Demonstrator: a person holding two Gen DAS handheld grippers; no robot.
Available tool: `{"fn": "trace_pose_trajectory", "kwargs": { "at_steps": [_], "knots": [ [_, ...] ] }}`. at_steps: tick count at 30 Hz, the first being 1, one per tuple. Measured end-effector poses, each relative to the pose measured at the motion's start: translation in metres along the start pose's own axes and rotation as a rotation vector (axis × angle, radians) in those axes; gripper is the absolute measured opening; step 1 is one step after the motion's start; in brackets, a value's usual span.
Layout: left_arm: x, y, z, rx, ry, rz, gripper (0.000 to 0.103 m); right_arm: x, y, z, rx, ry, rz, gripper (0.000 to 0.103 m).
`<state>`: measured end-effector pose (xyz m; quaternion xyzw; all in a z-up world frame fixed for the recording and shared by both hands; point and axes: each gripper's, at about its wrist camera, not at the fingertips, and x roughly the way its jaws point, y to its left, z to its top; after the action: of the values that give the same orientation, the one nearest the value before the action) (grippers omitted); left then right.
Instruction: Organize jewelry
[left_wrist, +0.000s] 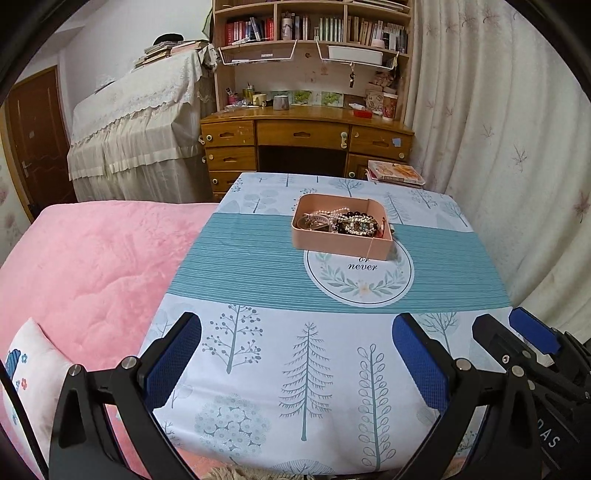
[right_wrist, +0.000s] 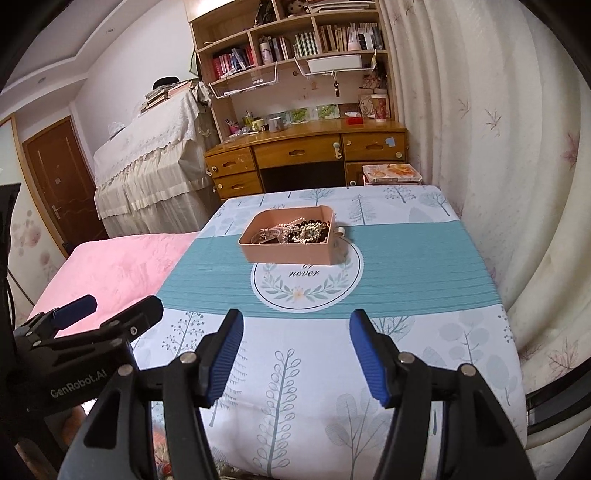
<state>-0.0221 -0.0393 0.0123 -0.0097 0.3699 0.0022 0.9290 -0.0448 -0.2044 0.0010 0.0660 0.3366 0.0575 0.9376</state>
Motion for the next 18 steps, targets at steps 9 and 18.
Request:
{"fn": "trace_pose_trajectory", "kwargs": {
  "at_steps": [9,18],
  "knots": [
    [-0.0008,0.0003,-0.0028,0.004,0.004,0.009,0.102,-0.0001,0.0014,-0.0009,-0.001,-0.001,-0.001,0.06],
    [-0.001,-0.0019,-0.0059,0.003,0.006,0.02,0.102,0.0,0.0015,-0.0011,0.001,0.001,0.001,0.06]
  ]
}}
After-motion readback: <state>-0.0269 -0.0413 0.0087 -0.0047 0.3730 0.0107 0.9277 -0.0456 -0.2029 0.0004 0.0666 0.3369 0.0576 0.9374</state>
